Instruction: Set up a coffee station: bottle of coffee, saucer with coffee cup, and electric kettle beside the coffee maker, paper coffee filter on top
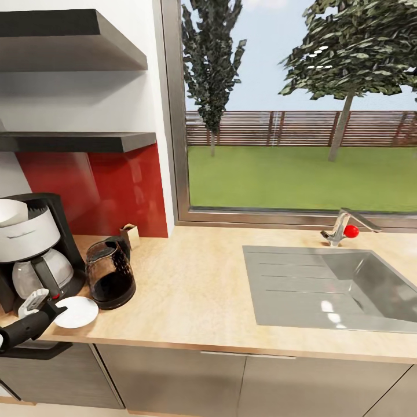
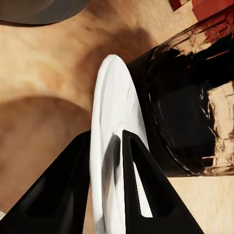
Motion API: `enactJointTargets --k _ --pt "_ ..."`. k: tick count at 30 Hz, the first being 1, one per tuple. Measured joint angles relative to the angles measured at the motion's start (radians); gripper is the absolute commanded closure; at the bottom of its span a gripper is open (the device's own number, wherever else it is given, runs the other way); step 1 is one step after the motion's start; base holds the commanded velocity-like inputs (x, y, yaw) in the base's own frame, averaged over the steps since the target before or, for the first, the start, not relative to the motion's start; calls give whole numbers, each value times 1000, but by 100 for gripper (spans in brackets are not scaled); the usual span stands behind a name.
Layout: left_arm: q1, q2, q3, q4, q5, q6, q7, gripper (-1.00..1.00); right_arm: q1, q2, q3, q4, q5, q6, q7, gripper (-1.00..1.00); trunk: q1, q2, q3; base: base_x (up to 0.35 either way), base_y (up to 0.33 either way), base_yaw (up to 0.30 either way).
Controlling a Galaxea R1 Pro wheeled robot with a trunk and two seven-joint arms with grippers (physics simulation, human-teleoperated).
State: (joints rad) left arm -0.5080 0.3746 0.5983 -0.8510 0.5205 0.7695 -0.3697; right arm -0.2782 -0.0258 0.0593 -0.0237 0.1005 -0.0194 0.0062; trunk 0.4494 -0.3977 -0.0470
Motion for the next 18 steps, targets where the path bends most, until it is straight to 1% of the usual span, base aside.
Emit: enactJointTargets --k 18 --pt "0 -1 -5 1 -3 -1 0 100 0 1 1 -1 2 1 -1 -100 0 0 0 0 0 0"
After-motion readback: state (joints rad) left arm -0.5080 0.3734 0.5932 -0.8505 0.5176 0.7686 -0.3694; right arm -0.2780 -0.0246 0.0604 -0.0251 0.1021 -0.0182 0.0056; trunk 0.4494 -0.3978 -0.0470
